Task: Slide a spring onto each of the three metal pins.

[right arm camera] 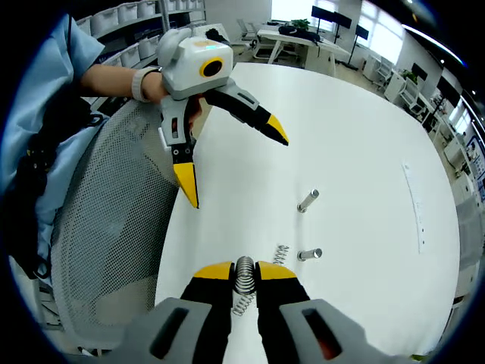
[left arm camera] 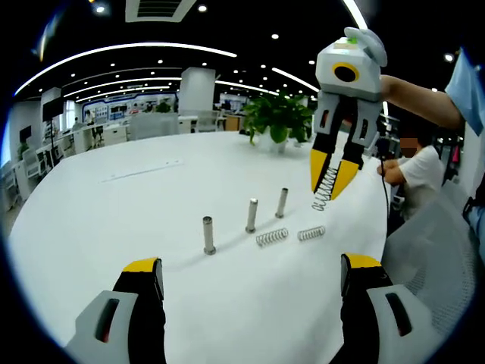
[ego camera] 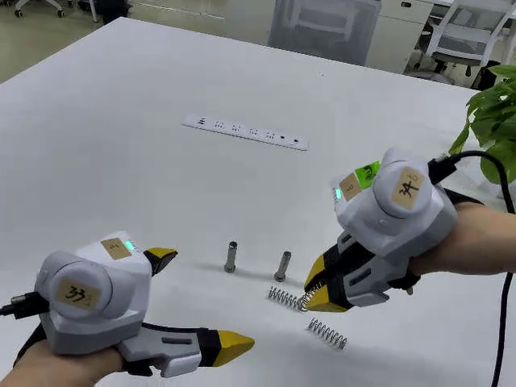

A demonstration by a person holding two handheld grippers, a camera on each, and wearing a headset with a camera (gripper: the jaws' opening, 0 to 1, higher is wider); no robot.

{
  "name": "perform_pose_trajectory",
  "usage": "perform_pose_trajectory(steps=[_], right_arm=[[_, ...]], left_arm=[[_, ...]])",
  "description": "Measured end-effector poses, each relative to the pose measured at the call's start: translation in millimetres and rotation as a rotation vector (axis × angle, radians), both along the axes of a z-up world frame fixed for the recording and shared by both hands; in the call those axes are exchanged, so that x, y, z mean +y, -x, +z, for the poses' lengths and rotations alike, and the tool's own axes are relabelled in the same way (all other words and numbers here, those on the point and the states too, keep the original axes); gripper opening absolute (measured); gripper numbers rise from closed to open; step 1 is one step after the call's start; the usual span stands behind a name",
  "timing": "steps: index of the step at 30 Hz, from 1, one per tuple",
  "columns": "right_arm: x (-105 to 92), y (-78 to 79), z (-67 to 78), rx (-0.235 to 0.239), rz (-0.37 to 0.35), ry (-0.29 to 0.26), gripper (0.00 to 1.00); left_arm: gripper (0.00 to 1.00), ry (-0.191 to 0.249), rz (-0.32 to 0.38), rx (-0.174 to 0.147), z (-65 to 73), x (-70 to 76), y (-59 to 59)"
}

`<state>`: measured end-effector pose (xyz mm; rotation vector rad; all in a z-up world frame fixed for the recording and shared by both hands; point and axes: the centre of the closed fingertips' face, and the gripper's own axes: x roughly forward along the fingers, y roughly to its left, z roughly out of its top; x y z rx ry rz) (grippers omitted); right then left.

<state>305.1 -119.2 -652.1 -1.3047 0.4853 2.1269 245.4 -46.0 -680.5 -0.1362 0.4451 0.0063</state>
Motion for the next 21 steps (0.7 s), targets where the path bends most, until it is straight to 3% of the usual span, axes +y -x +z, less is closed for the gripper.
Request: perform_pose_trajectory(steps=[10, 21], right_arm=[[34.6, 0.6, 6.6, -0.049, 0.082, 0.007, 0.12], [73.2, 9.4, 8.2, -0.098, 0.18, 0.021, 0.12]], left_arm=[[0.99, 0.001, 0.012, 0.017, -6.5, 4.6, 1.4], [0.98, 0.03, 0.051, -0.011, -1.0, 11.0, 2.1]])
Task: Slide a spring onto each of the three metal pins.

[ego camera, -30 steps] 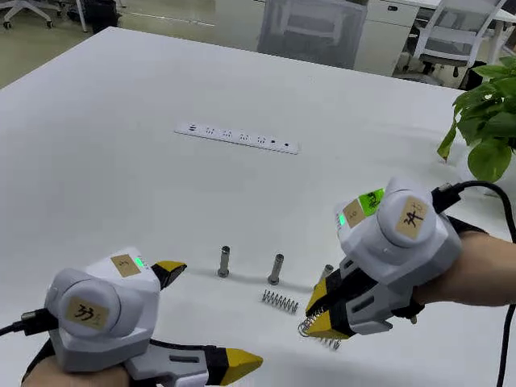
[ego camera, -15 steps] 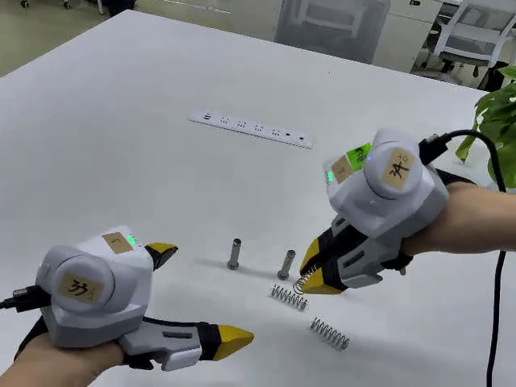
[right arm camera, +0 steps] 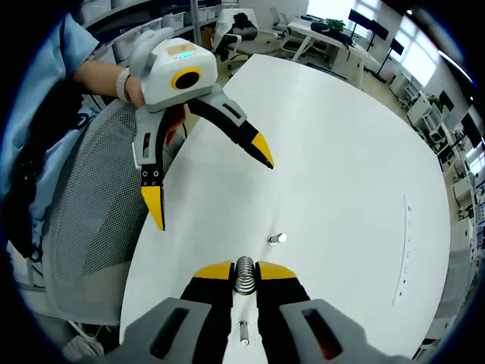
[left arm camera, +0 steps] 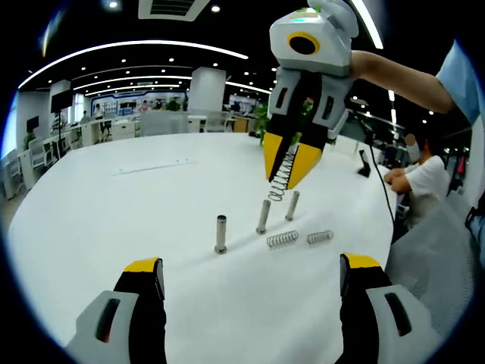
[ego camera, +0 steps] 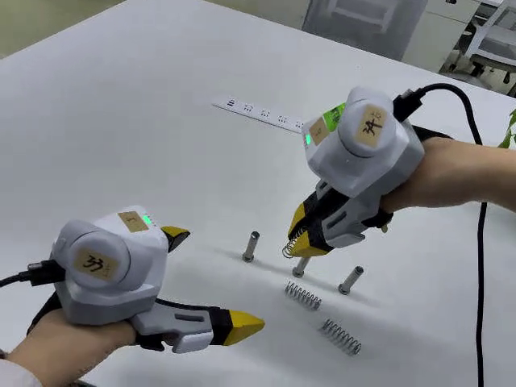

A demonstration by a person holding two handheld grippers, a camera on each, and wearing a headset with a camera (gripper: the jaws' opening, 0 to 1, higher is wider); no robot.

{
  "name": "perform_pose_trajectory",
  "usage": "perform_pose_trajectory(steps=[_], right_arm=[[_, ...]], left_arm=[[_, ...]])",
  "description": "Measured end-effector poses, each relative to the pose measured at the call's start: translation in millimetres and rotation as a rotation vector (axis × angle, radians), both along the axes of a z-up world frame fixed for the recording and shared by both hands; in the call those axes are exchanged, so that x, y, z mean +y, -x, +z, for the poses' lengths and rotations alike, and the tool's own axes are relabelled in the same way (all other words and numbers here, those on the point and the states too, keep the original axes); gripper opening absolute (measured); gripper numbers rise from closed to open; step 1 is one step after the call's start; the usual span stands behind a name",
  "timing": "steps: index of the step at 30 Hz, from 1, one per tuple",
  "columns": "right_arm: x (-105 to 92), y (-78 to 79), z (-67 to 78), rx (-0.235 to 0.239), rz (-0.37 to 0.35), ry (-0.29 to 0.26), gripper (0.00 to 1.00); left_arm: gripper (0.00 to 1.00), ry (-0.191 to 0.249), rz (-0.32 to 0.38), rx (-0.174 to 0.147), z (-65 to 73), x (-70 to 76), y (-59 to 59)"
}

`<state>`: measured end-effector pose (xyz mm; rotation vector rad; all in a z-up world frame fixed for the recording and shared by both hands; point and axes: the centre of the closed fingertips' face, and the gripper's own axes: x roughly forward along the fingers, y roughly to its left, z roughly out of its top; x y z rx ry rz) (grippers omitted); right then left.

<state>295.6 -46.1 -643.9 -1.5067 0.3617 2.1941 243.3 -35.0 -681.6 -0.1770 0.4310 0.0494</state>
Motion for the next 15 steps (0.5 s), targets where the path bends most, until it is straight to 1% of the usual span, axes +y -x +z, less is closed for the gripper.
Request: perform_pose_trajectory(steps=[4, 7, 10, 12, 15], right_arm=[[11.4, 0.3, -0.9, -0.015, 0.025, 0.0, 0.12], [20.3, -1.3, -2.8, -0.038, 0.045, -0.003, 0.12], [26.9, -2.4, -5.0, -0.051, 0.05, -0.008, 0.12], [29.2, -3.1, -7.9, -0.059, 0.059, 0.001, 0.12], [34.3, -5.8, -13.5, -0.086, 0.08, 0.012, 0.12]], left_arm=[[0.98, 0.008, 0.003, -0.001, -0.2, 2.2, 1.0], [0.98, 0.013, 0.004, -0.004, 0.3, 1.9, 0.6], [0.98, 0.016, 0.007, -0.002, -0.8, 3.1, 1.3], [0.98, 0.016, 0.011, -0.002, -0.8, 3.7, 1.8], [0.97, 0.018, 0.019, 0.002, -1.8, 5.9, 3.2]])
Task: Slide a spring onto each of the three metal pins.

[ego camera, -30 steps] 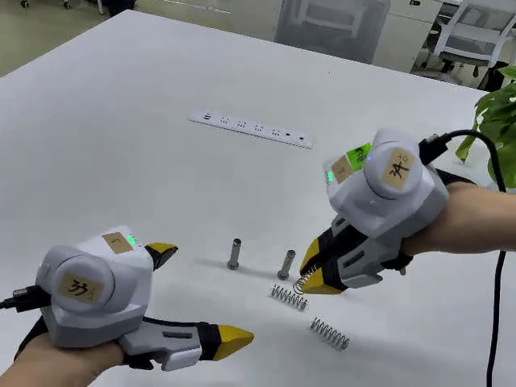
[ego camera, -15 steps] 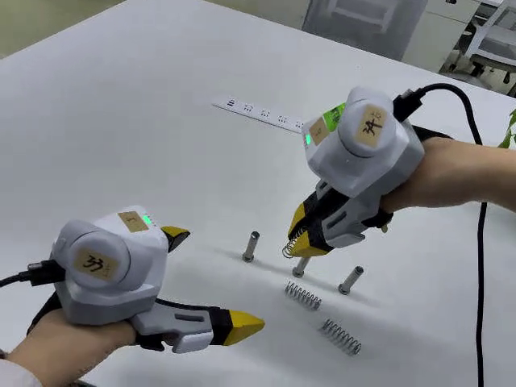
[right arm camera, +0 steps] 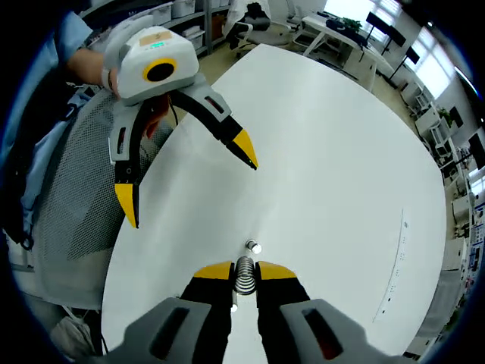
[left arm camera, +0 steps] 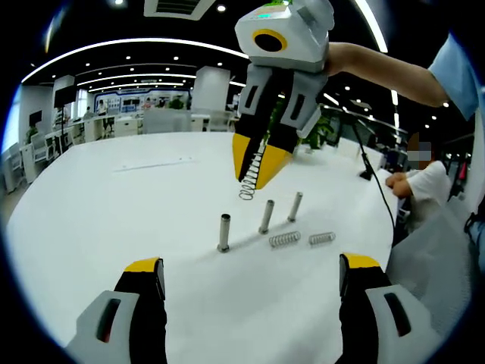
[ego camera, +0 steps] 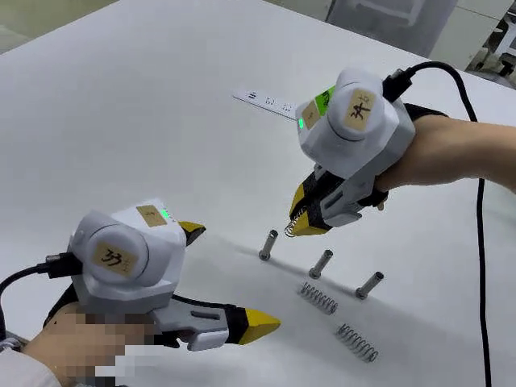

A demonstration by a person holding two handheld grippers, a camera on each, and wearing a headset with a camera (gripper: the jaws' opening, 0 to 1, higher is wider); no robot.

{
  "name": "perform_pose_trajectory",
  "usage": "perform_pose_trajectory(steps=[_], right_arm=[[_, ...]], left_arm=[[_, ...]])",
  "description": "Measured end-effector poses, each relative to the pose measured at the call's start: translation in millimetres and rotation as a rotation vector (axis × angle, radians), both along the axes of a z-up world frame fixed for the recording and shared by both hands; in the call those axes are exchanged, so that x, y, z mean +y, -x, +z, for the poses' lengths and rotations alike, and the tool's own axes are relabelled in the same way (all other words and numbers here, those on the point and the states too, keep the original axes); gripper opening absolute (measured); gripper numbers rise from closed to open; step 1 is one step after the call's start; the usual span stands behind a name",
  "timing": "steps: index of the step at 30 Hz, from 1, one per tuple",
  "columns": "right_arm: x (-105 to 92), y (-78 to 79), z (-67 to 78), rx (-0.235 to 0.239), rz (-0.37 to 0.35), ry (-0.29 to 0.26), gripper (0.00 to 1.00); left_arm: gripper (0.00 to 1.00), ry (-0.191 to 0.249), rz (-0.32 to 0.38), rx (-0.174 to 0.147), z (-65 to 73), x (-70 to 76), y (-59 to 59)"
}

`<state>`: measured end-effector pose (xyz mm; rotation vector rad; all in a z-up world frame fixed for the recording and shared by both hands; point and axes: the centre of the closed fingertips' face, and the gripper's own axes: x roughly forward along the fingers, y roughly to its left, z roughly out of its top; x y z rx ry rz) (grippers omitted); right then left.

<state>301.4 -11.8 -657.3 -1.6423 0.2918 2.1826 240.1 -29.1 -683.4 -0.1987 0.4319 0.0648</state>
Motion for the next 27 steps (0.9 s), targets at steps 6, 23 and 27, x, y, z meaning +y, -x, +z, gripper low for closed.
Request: perform_pose_trajectory(steps=[6, 23, 27], right_arm=[[6.6, -0.1, -4.3, -0.014, 0.02, 0.003, 0.12], [13.9, 10.2, -16.8, -0.054, 0.073, 0.027, 0.12], [11.9, 10.5, -20.7, -0.075, 0.089, 0.038, 0.12]], left_arm=[[0.97, 0.006, 0.001, 0.01, -3.1, 0.3, 0.8], [0.97, 0.008, 0.01, 0.001, -0.2, 0.2, -1.4], [0.97, 0.008, 0.016, -0.003, 0.6, 2.6, -1.0]])
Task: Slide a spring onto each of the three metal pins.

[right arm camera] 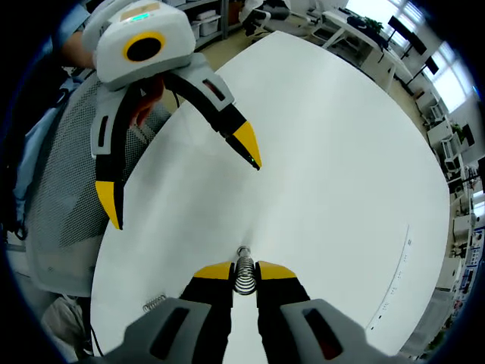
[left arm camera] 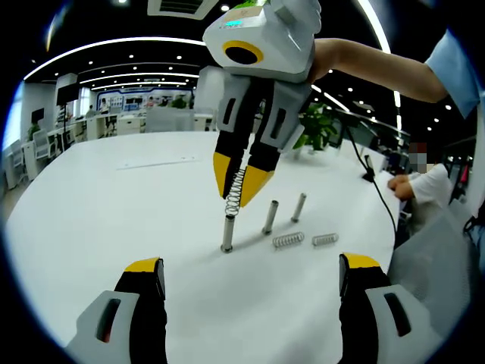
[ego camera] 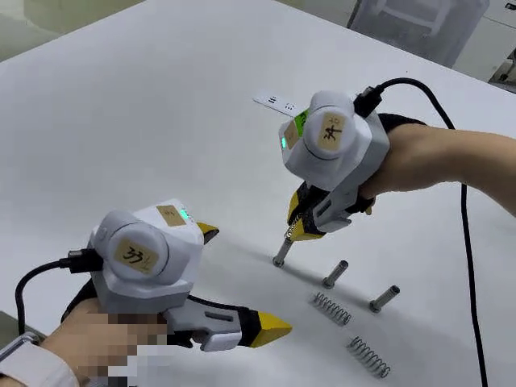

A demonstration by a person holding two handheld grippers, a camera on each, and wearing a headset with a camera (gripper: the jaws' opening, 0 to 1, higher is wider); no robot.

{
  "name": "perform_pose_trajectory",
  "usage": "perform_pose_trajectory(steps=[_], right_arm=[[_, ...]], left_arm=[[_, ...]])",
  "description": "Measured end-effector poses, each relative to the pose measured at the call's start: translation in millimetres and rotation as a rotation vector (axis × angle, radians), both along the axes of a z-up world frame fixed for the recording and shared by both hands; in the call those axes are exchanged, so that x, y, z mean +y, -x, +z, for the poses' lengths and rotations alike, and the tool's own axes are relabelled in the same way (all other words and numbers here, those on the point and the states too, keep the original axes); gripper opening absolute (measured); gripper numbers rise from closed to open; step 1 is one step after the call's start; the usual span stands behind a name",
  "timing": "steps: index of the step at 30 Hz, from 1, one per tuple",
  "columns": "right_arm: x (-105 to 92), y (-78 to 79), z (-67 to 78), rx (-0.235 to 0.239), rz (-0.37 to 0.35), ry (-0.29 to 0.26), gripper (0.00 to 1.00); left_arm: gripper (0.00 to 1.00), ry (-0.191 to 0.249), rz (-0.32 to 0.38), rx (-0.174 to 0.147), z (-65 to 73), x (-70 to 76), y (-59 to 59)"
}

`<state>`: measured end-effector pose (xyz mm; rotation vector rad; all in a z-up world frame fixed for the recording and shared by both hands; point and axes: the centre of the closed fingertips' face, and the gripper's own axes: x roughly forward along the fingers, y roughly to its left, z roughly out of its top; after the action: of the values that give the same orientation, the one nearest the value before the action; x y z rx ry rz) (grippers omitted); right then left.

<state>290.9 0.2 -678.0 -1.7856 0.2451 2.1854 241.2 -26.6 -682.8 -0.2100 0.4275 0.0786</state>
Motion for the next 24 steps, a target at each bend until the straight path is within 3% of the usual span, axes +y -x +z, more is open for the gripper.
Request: perform_pose_trajectory(steps=[24], right_arm=[[1.1, -3.7, -7.9, -0.02, 0.012, 0.019, 0.12]], left_arm=[[0.97, 0.009, -0.006, 0.003, -0.4, -1.2, -1.6]])
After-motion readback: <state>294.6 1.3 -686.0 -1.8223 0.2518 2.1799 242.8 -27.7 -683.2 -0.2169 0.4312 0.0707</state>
